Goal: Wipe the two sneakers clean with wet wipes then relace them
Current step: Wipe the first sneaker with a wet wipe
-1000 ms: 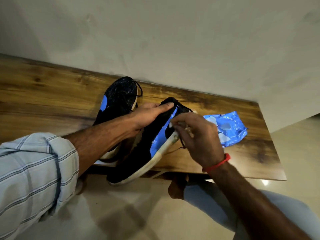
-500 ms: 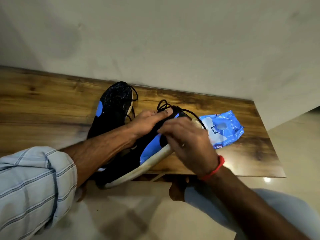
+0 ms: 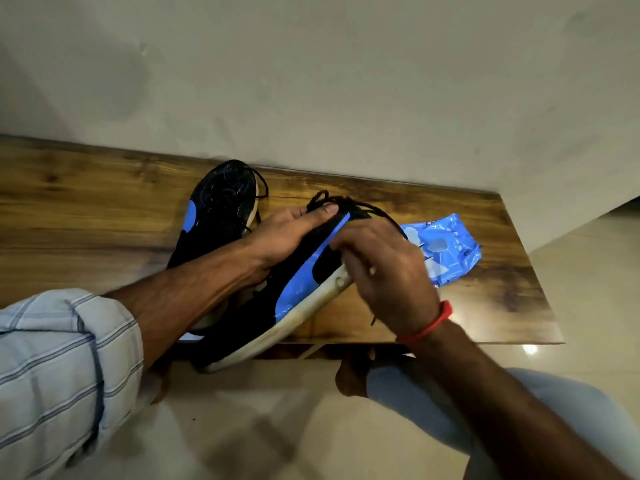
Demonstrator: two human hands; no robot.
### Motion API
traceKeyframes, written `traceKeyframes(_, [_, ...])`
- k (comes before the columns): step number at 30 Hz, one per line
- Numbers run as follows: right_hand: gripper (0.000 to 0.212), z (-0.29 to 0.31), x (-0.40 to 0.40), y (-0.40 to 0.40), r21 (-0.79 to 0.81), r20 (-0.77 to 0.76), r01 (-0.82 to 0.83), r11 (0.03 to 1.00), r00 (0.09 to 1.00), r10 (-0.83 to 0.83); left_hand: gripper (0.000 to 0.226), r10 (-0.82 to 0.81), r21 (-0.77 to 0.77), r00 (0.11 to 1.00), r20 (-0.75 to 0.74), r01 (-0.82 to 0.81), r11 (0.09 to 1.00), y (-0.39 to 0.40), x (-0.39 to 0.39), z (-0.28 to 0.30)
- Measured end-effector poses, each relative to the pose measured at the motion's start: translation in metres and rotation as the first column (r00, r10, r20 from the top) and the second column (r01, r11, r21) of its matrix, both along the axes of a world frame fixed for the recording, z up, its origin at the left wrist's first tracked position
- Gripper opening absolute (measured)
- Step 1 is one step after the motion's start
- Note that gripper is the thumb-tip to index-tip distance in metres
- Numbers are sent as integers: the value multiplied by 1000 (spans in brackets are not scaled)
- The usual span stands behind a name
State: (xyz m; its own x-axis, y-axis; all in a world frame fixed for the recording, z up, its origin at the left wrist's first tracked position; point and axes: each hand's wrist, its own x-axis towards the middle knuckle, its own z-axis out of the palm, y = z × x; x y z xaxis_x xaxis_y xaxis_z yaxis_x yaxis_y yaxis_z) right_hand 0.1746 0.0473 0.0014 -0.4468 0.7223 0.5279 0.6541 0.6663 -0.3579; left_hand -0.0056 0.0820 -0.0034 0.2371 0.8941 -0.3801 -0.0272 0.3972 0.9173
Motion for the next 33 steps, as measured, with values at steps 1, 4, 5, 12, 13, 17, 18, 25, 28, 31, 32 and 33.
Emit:
traceKeyframes(1, [15,1,10,13,14,-23,99,995,995,-99,36,0,-8,1000,3,0,1000,1,-1,1])
traceKeyframes(4, [16,-1,26,34,-57,-28,274,960,961,-276,33,-73,-66,997,-29,71,995,-2,0,-3])
traceKeyframes(5, [16,-5,25,34,-95,-16,283,954,958,-286,35,-105,-95,993,-56,99,991,-4,2,-4])
traceKeyframes(12, [25,-9,35,47,-444,-66,355,823,903,-425,69,-129,-240,988,-84,105,965,-1,1,-12])
traceKeyframes(13, [26,-8,35,47,-453,-82,356,818,897,-435,70,-142,-255,985,-94,115,960,0,1,-14])
traceKeyframes(17, [24,-2,29,40,-510,-145,262,820,913,-382,65,-166,-274,983,-77,139,952,0,1,-17])
traceKeyframes(18, [22,-1,27,37,-519,-150,231,823,923,-354,62,-172,-240,981,-85,147,959,1,2,-16])
traceKeyframes(25, [13,8,3,5,-264,-86,56,963,993,-81,78,-32,-37,993,-110,28,999,0,10,-13])
traceKeyframes(28, [18,2,-12,-11,-168,4,-99,981,995,101,84,-22,-43,994,110,27,999,-6,18,-14])
traceKeyframes(31, [19,-4,8,14,-114,-9,55,992,998,-56,79,-5,-53,987,159,14,998,-5,19,-16])
traceKeyframes(32, [19,-2,16,21,-108,-40,131,985,990,-136,78,7,-68,988,157,4,998,-4,19,-18])
traceKeyframes(33, [18,-1,19,22,-125,-72,169,978,981,-179,77,20,-79,988,151,-9,997,-4,19,-17])
